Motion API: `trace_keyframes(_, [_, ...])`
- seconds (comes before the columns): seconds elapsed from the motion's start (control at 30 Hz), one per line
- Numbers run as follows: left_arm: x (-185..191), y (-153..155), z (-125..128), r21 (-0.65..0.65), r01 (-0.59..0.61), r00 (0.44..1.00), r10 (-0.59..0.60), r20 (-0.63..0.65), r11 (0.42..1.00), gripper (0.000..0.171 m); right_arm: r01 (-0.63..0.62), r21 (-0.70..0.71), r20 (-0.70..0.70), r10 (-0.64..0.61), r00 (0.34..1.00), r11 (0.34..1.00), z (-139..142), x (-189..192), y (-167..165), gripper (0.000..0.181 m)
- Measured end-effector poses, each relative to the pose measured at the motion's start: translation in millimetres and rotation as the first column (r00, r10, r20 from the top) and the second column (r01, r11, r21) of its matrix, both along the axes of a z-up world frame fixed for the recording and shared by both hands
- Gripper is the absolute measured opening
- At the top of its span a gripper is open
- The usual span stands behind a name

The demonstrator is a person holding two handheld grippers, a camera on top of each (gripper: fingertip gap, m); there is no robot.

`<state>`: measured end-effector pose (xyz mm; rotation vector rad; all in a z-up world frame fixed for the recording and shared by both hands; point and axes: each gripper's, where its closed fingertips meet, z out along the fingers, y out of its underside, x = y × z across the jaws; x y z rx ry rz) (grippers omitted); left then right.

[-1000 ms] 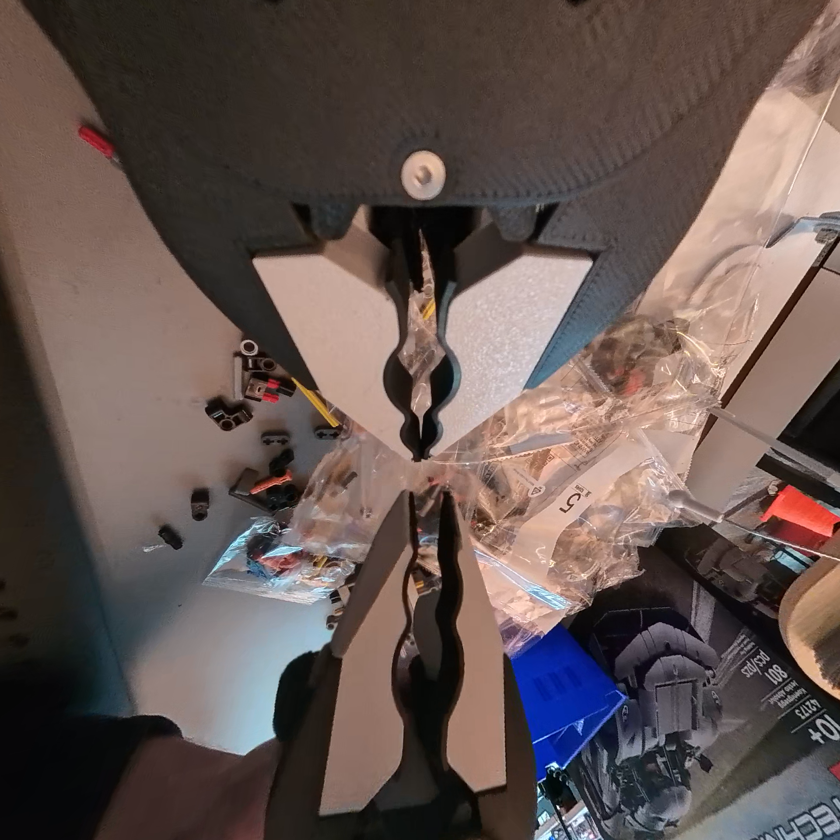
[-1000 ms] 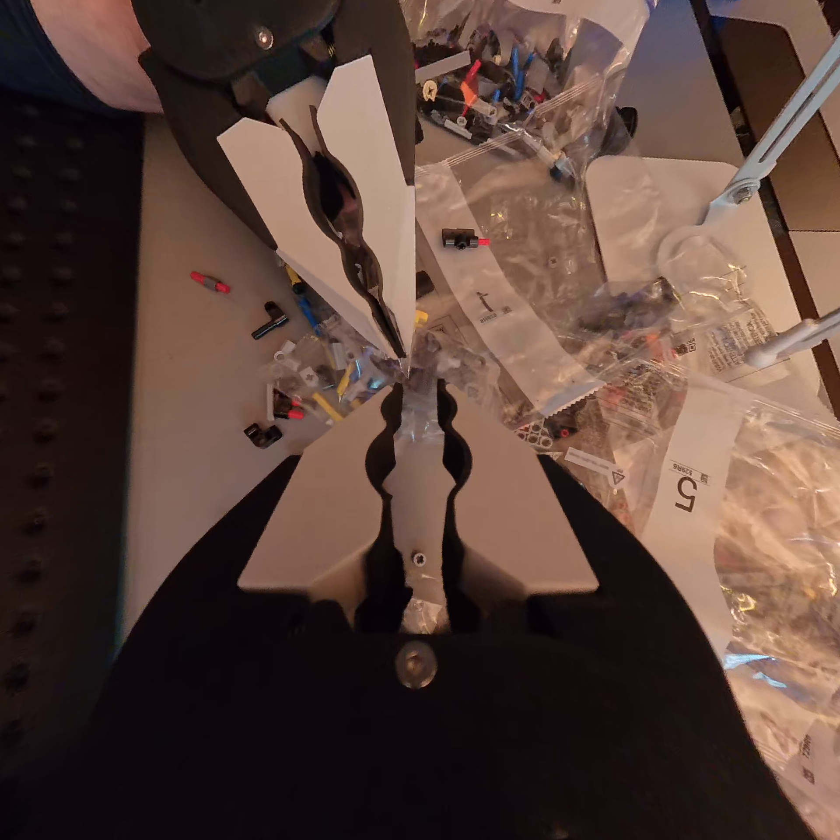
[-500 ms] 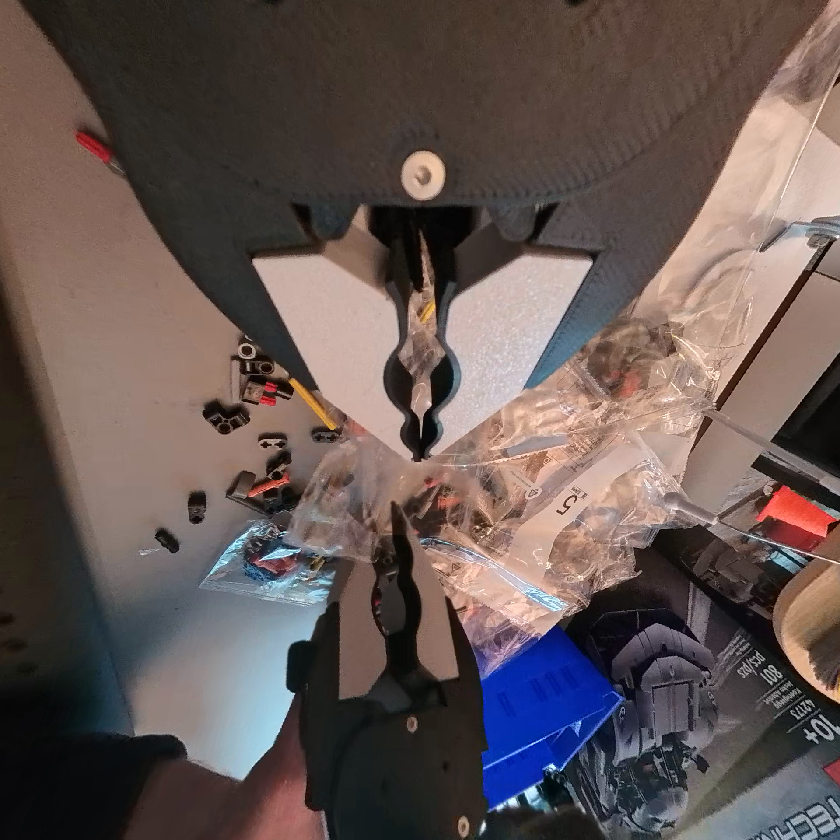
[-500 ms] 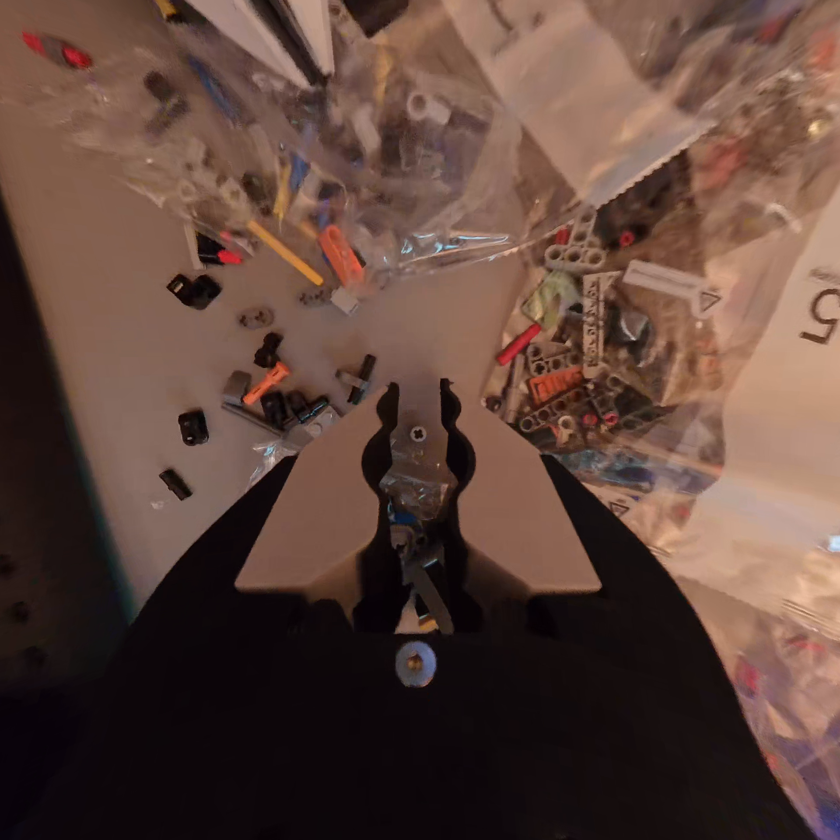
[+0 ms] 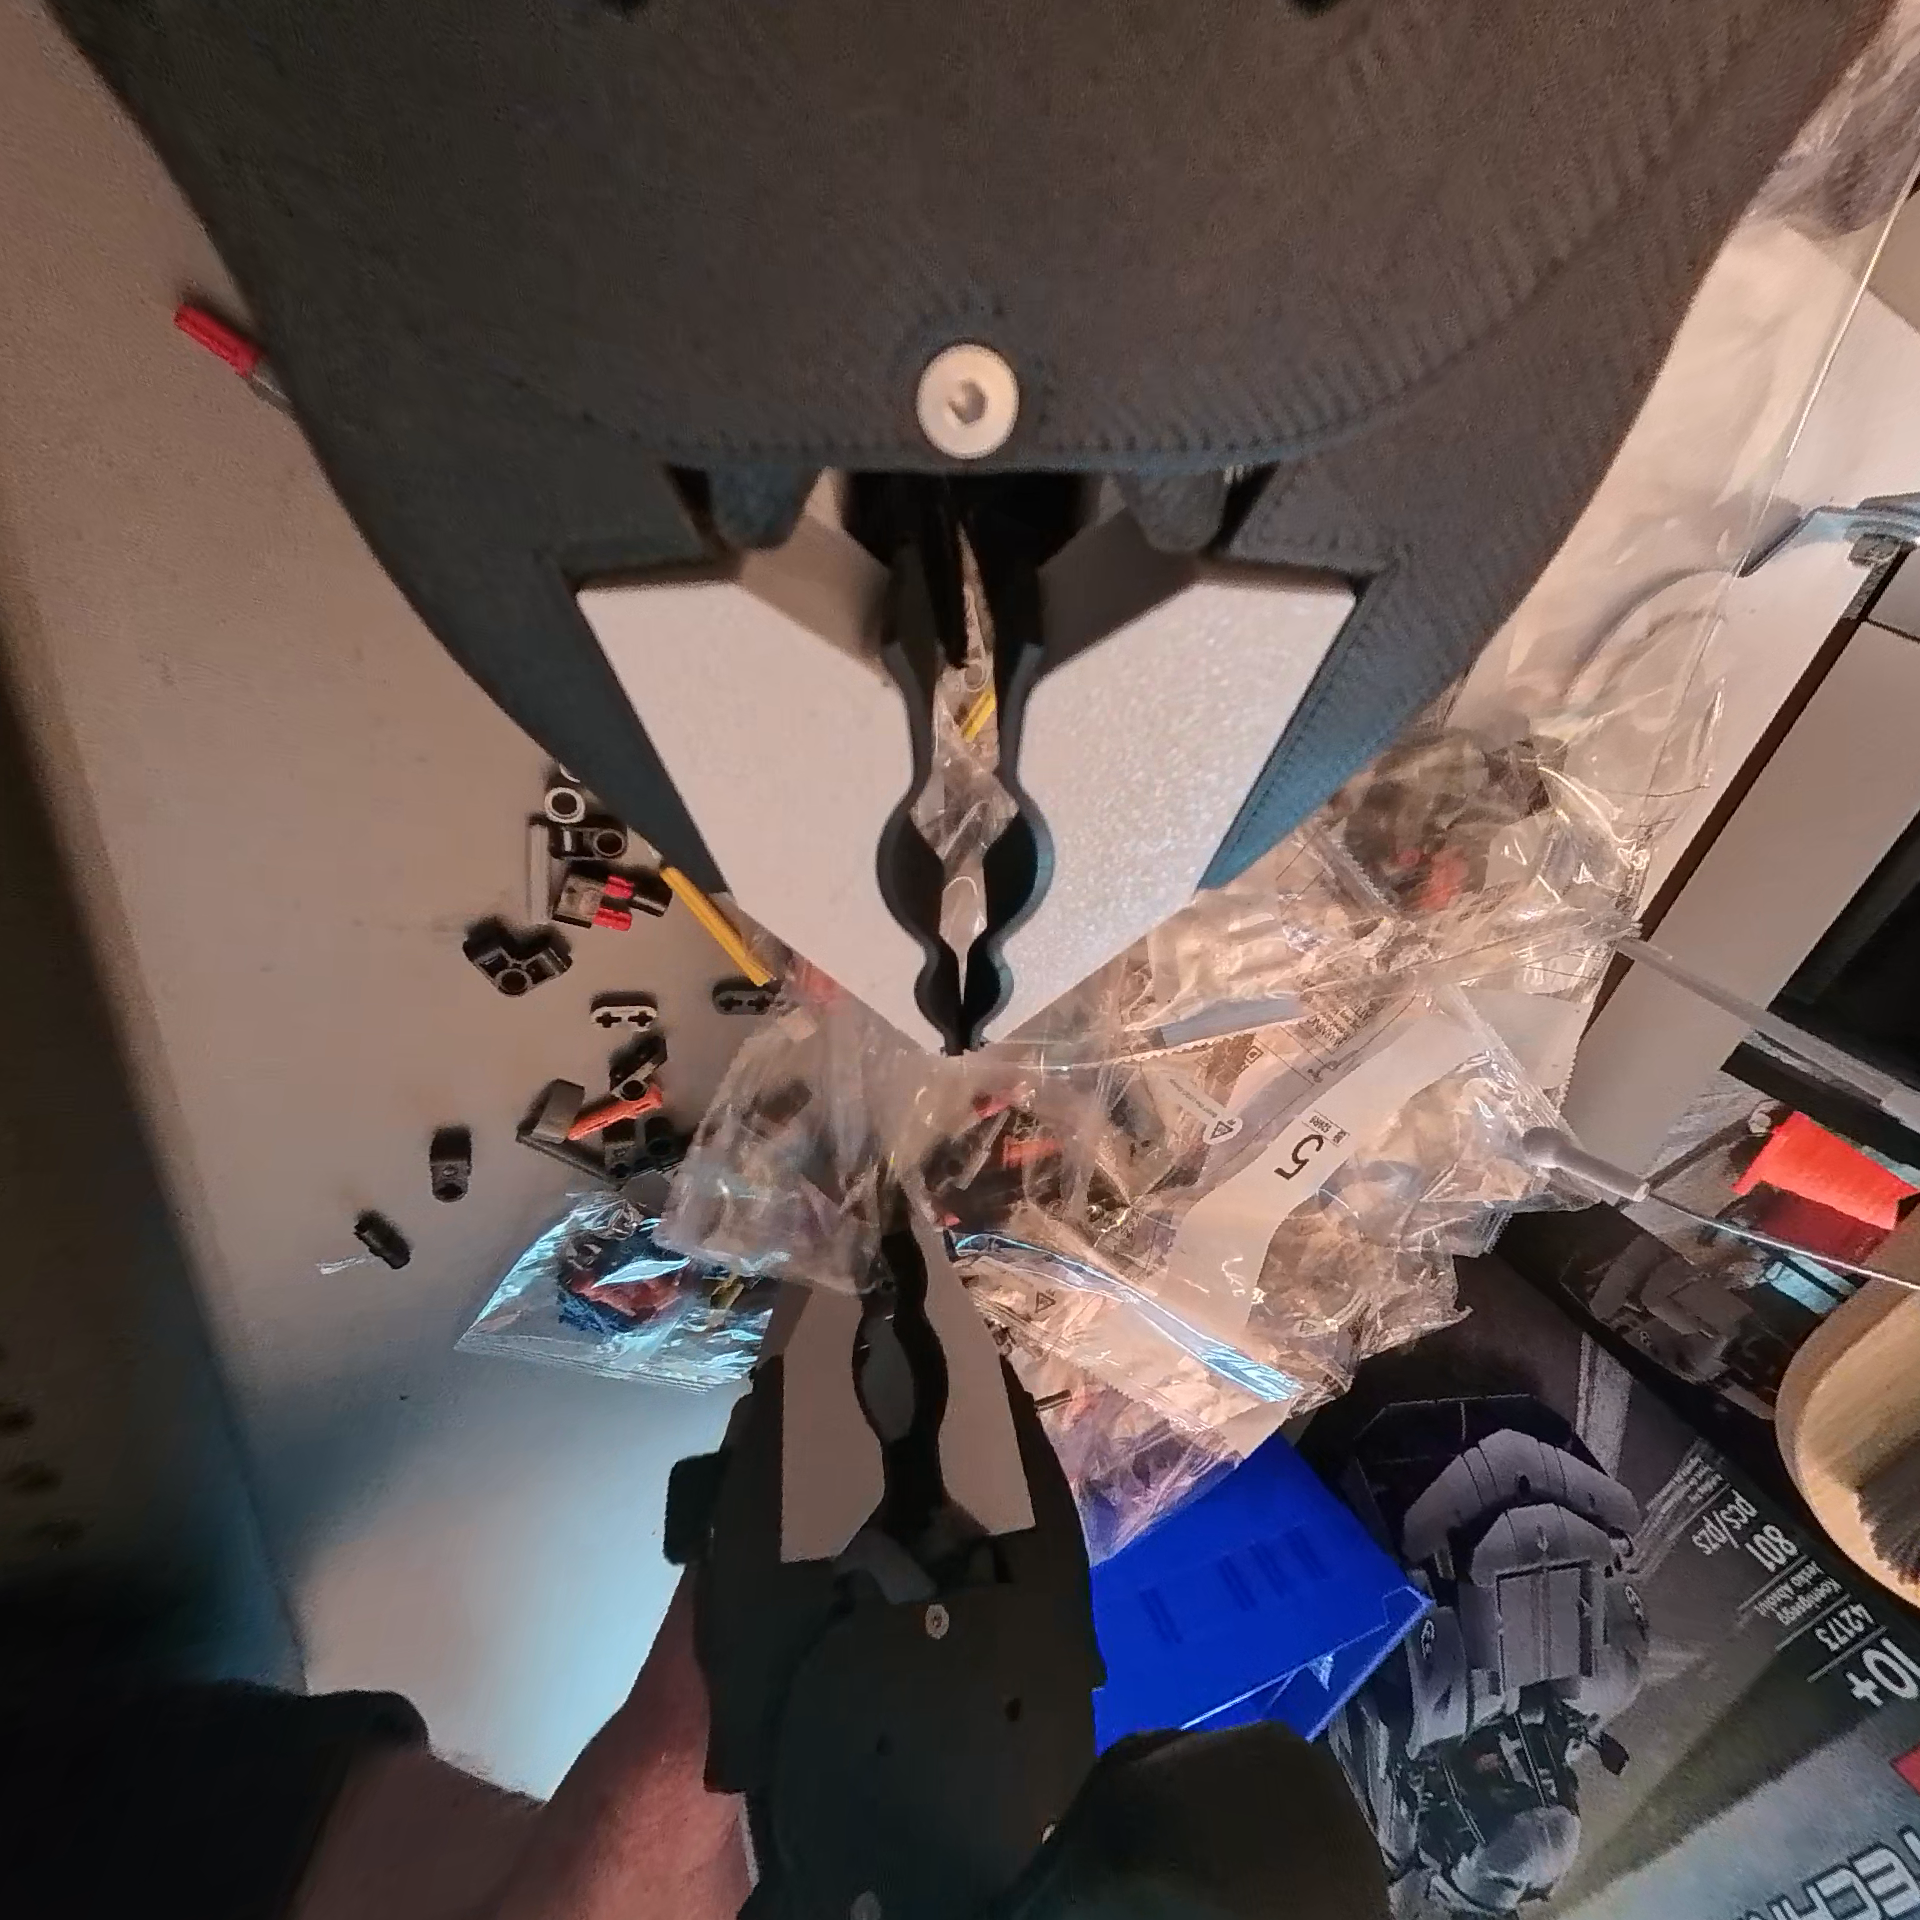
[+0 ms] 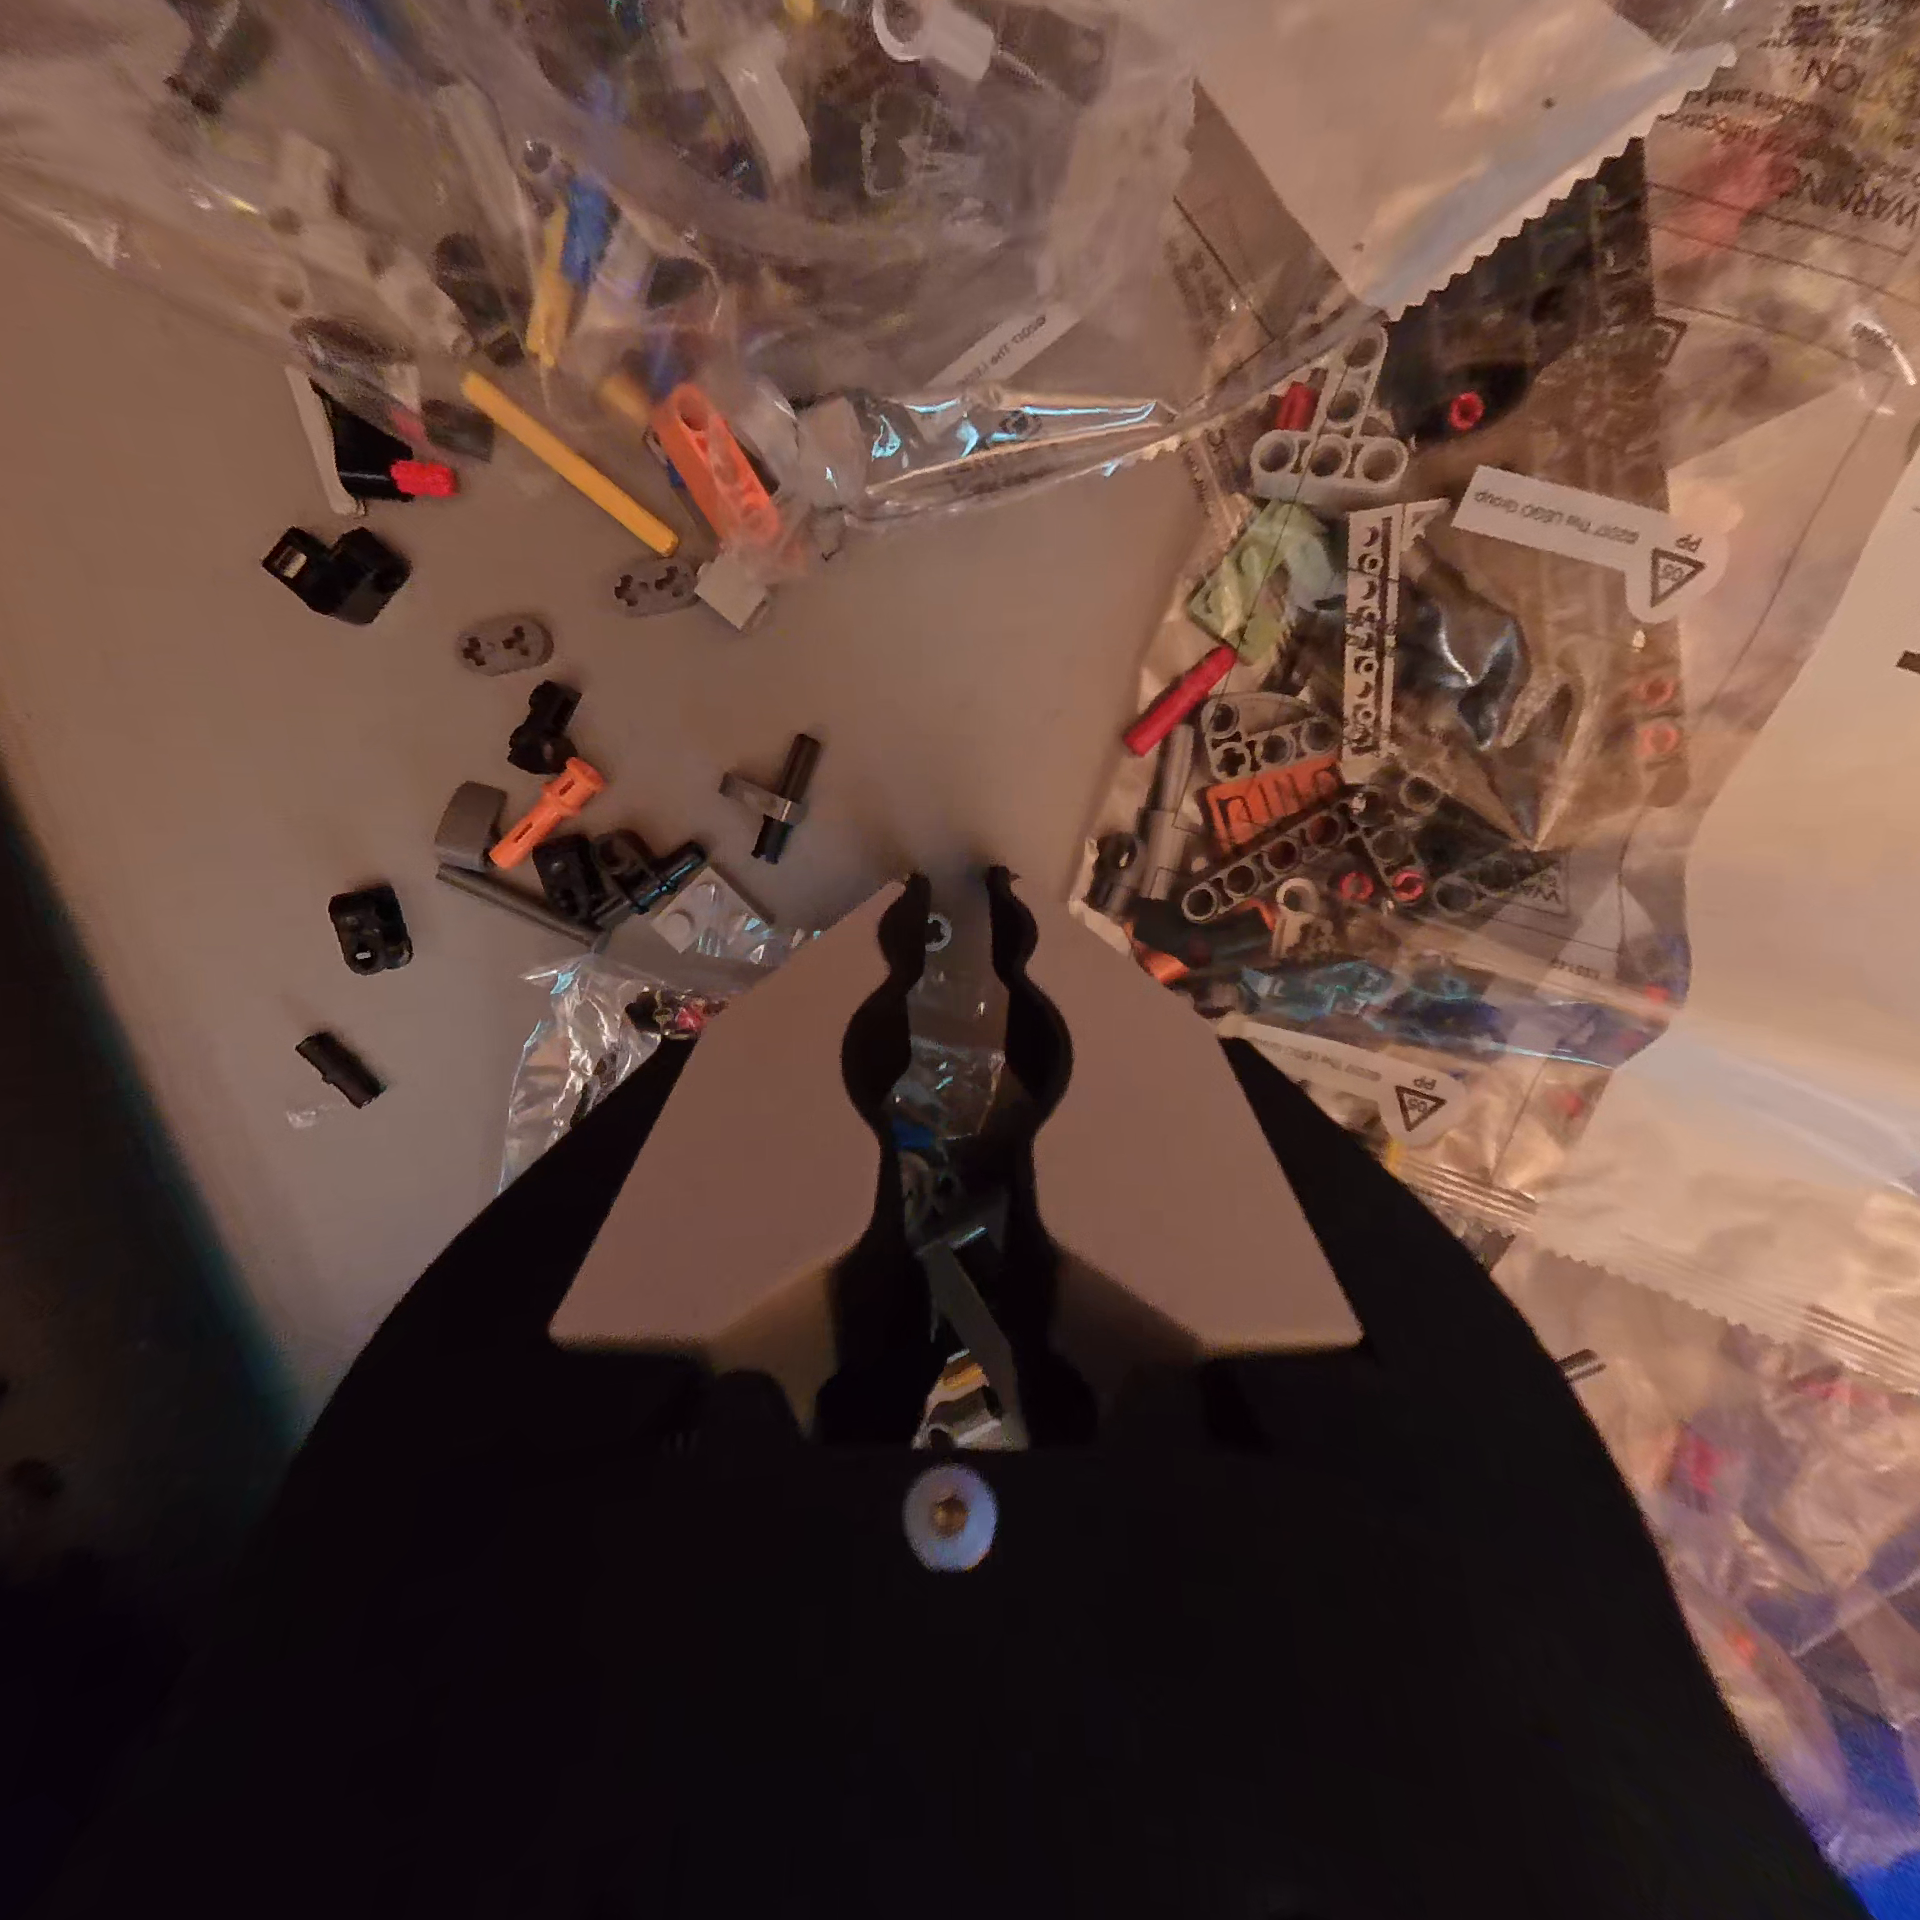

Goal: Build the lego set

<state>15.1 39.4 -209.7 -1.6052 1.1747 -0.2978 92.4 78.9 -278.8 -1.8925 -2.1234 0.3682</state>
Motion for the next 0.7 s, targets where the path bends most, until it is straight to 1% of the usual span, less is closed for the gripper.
trace_keyframes(0.1, [0.3, 0.0, -0.2, -0.002, 0.001, 1.0, -0.001, 0.0, 1.0, 0.0, 0.015, 0.005, 0.009, -0.015, 1.0, 1.0, 0.2, 3.1, 2.4, 0.014])
trace_keyframes(0.2, [0.6, 0.0, -0.3, -0.002, 0.002, 1.0, -0.002, 0.001, 1.0, 0.0, 0.022, 0.002, 0.017, -0.022, 1.0, 1.0, 0.1, 6.0, 3.0, 0.014])
trace_keyframes(0.3, [0.8, 0.0, -0.6, -0.003, 0.002, 1.0, -0.002, 0.0, 1.0, 0.0, 0.02, -0.006, 0.02, -0.02, 1.0, 1.0, -0.1, 6.3, 1.7, 0.009])
trace_keyframes(0.4, [0.8, 0.2, -0.8, -0.003, 0.001, 1.0, -0.001, 0.0, 1.0, 0.0, 0.022, 0.006, 0.025, -0.022, 0.999, 1.0, -0.5, 7.6, 3.5, 0.0])
trace_keyframes(0.57, [1.0, 0.1, -1.1, -0.005, 0.002, 1.0, -0.002, 0.0, 1.0, 0.0, 0.027, 0.003, 0.009, -0.027, 1.0, 1.0, 2.7, 6.8, 4.1, 0.001])
trace_keyframes(0.7, [0.8, 0.3, -1.2, -0.005, 0.002, 1.0, -0.002, 0.001, 1.0, 0.0, 0.049, 0.002, 0.0, -0.049, 0.999, 0.999, 6.4, 10.0, 6.6, 0.009])
